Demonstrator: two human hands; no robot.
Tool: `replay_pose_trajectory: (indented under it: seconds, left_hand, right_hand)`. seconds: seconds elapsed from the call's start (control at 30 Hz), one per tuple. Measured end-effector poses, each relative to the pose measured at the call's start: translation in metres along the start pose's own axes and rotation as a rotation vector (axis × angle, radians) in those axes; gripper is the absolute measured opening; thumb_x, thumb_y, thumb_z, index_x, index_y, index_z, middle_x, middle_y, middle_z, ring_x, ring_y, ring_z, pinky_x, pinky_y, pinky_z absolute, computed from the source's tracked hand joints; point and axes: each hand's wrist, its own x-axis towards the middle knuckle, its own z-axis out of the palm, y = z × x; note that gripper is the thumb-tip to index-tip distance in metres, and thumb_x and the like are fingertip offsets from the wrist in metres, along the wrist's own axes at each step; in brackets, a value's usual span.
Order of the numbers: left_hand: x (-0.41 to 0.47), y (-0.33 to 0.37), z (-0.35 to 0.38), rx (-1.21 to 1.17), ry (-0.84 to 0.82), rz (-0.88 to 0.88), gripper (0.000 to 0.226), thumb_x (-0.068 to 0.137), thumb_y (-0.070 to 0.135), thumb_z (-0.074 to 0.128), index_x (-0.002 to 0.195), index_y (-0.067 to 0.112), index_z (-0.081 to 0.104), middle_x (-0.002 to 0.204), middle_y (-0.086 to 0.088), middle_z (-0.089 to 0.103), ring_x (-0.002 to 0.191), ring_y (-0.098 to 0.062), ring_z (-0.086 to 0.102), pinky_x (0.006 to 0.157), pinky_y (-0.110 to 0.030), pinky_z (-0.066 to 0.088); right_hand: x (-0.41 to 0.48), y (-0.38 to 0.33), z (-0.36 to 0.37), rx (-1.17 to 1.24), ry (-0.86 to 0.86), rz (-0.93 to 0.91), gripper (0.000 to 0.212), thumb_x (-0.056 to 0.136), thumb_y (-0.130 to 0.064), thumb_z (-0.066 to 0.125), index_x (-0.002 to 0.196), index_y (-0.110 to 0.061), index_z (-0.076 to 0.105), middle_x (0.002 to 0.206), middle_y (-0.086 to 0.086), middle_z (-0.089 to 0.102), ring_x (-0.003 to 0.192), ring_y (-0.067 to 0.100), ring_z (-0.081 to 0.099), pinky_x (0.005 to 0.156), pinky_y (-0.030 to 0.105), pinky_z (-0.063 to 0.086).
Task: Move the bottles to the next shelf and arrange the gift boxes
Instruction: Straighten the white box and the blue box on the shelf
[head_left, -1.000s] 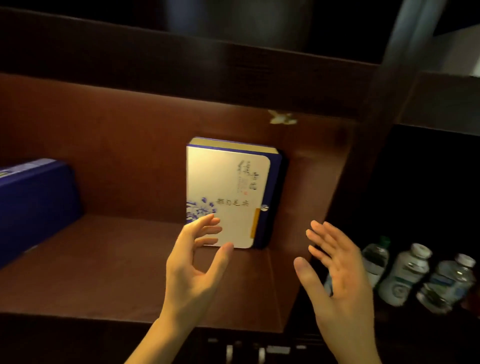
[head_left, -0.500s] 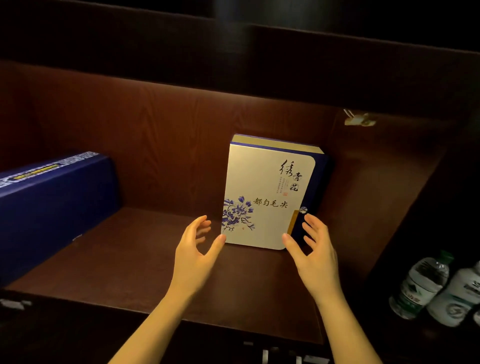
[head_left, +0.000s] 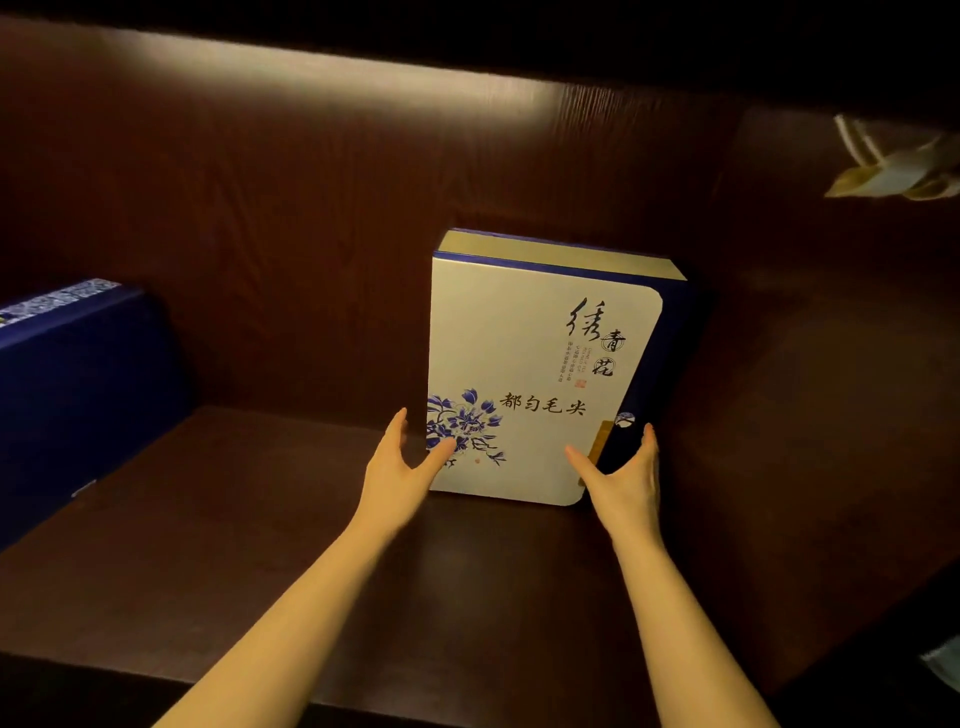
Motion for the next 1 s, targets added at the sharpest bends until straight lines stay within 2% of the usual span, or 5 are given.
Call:
replay_pose_trajectory:
  seconds: [0.2, 0.33, 0.57, 0.87, 1.0]
  left_hand:
    - [0.023, -0.002, 0.021, -0.022, -0.066, 0.038, 0.076, 0.086, 0.057, 0.069, 0.151, 0.032, 0.038, 0.138, 0.013, 0.059, 0.120, 0.002, 0.057, 0.111, -0.034, 0.042]
    - [0.031, -0.008, 0.028, -0.034, -0.045, 0.026, 0.069, 0.089, 0.054, 0.066, 0.150, 0.032, 0.041, 0.136, 0.010, 0.063, 0.123, -0.009, 0.059, 0.108, -0.034, 0.044]
    - [0.029, -0.010, 0.030, -0.027, 0.009, 0.032, 0.066, 0.088, 0.055, 0.066, 0.146, 0.030, 0.046, 0.130, 0.011, 0.066, 0.117, -0.006, 0.061, 0.105, -0.033, 0.047]
    - [0.004, -0.008, 0.017, 0.018, 0.030, 0.058, 0.053, 0.091, 0.055, 0.063, 0.139, 0.034, 0.054, 0.120, 0.019, 0.068, 0.106, 0.016, 0.057, 0.092, -0.018, 0.046]
    - [-0.011, -0.009, 0.008, 0.029, 0.041, 0.066, 0.051, 0.092, 0.059, 0.059, 0.137, 0.036, 0.055, 0.119, 0.021, 0.069, 0.109, 0.008, 0.061, 0.098, -0.027, 0.049]
  right_hand:
    - [0.015, 0.014, 0.020, 0.057, -0.011, 0.096, 0.118, 0.073, -0.046, 0.087, 0.161, -0.015, 0.015, 0.163, 0.011, 0.031, 0.148, 0.032, 0.033, 0.117, 0.049, 0.035]
    - [0.021, 0.020, 0.024, 0.069, 0.000, 0.105, 0.111, 0.076, -0.049, 0.084, 0.160, -0.013, 0.019, 0.160, 0.013, 0.037, 0.146, 0.032, 0.037, 0.116, 0.047, 0.037]
    - [0.018, 0.020, 0.021, 0.074, 0.029, 0.099, 0.100, 0.081, -0.050, 0.080, 0.157, -0.012, 0.027, 0.151, 0.013, 0.047, 0.138, 0.032, 0.046, 0.104, 0.039, 0.044]
    - [-0.007, 0.018, 0.007, 0.043, 0.024, 0.051, 0.074, 0.087, -0.052, 0.071, 0.145, -0.014, 0.045, 0.135, 0.011, 0.058, 0.121, 0.028, 0.058, 0.086, 0.031, 0.047]
    - [-0.025, 0.016, 0.000, 0.017, 0.033, 0.033, 0.074, 0.088, -0.052, 0.070, 0.145, -0.013, 0.044, 0.137, 0.013, 0.057, 0.117, 0.024, 0.057, 0.082, 0.030, 0.043]
